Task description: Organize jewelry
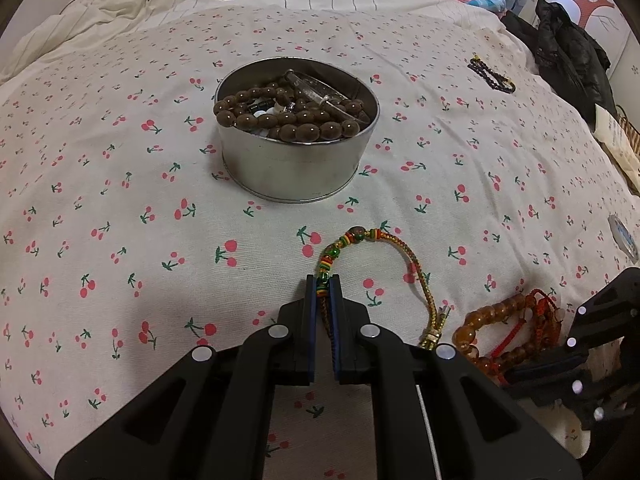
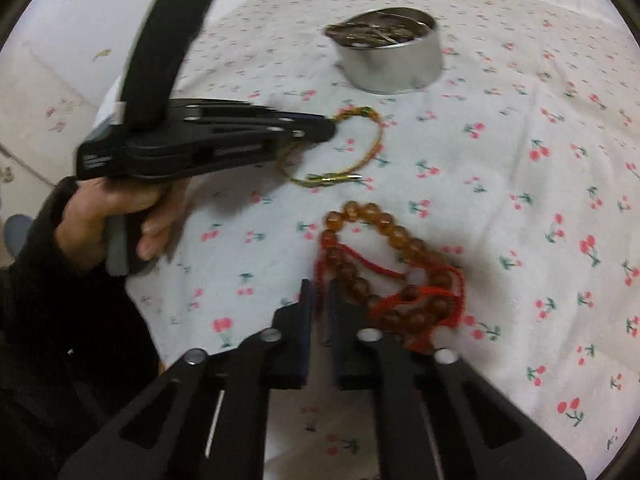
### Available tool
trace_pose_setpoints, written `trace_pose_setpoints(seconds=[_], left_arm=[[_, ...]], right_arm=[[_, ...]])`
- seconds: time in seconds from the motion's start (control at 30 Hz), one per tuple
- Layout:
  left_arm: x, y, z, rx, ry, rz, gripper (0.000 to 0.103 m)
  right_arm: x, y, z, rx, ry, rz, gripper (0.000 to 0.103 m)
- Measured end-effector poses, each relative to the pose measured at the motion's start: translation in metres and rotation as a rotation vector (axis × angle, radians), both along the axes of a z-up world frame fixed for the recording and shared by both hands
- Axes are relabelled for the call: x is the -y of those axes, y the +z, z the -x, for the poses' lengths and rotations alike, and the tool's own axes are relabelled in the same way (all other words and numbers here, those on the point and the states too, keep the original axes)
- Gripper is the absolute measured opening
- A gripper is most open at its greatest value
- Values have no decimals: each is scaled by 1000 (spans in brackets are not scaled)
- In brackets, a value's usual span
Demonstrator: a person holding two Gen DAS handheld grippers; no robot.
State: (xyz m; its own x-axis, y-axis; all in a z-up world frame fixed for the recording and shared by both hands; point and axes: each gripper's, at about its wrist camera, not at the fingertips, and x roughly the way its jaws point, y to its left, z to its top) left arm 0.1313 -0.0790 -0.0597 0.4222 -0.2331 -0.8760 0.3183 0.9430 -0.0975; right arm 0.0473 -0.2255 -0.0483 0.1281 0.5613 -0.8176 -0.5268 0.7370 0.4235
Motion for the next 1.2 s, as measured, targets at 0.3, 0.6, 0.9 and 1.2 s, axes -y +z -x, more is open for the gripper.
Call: trace_pose_setpoints(seconds=[0.3, 0.6, 0.9, 1.2], left_arm=[[-5, 4, 1, 7, 4, 37, 6], [-17, 34, 8, 67, 9, 174, 5], [-35, 76, 8, 182, 36, 233, 5], [-46, 109, -34, 292, 91, 163, 6]], right_arm=[[7, 22, 8, 79, -53, -86, 4], [72, 55, 0, 111, -260, -498, 4], [77, 83, -25, 149, -272, -635, 4], [43, 109, -86, 177, -214, -681, 4]])
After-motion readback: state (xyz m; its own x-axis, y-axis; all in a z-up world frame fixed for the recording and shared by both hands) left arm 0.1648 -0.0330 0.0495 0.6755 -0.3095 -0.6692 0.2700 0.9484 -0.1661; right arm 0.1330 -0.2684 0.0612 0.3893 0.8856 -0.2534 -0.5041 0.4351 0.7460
